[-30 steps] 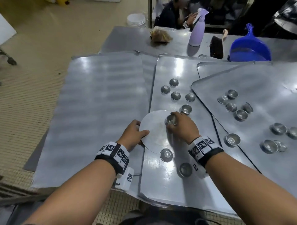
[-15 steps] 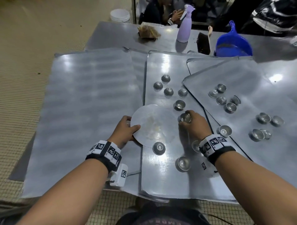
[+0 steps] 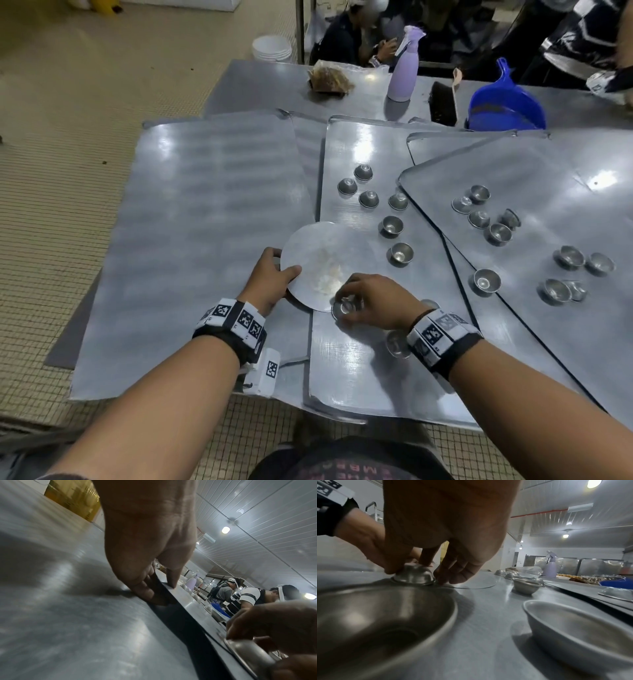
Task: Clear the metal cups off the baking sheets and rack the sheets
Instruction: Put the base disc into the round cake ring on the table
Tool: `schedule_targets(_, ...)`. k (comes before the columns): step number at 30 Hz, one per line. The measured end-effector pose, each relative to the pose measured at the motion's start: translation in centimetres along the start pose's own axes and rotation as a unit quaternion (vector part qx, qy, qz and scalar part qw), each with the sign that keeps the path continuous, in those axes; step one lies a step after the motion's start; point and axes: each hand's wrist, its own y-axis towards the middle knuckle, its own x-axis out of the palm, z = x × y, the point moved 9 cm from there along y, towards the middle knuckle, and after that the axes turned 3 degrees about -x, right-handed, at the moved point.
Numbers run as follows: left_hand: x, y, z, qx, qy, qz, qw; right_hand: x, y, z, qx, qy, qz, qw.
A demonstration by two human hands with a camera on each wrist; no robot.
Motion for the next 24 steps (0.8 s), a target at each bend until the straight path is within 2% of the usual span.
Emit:
schedule_targets(6,-1.0,-0.5,-0.4,-0.01,-0.042,0.006,0.999,-1.7,-1.0,4.3,0.091,0.018,0.048,0.994)
schedule_targets(11,-2.4,-1.2,-0.6,-0.023,-0.076,0.015,0.997,-2.9,-2.3,6.9,0.19,0.055,0.117,0.973)
schedule_targets(18,-4.2,-1.9,0.0,-0.021,-0.102,0.011,0.994,-4.0,-1.7,7.3,0.201,0.029,0.134,0.97)
schedule_targets(22,-4.3,-2.3,1.4,-0.002,-0.124,-0.029,0.992,-4.6,0.0,5.5,0.203,0.154,0.161,0.954)
schedule_targets(24,-4.2,-2.5,2.3,0.014,-0.119,-0.041,0.992,-4.7,0.9,4.5,0.194,0.18,0.164,0.95)
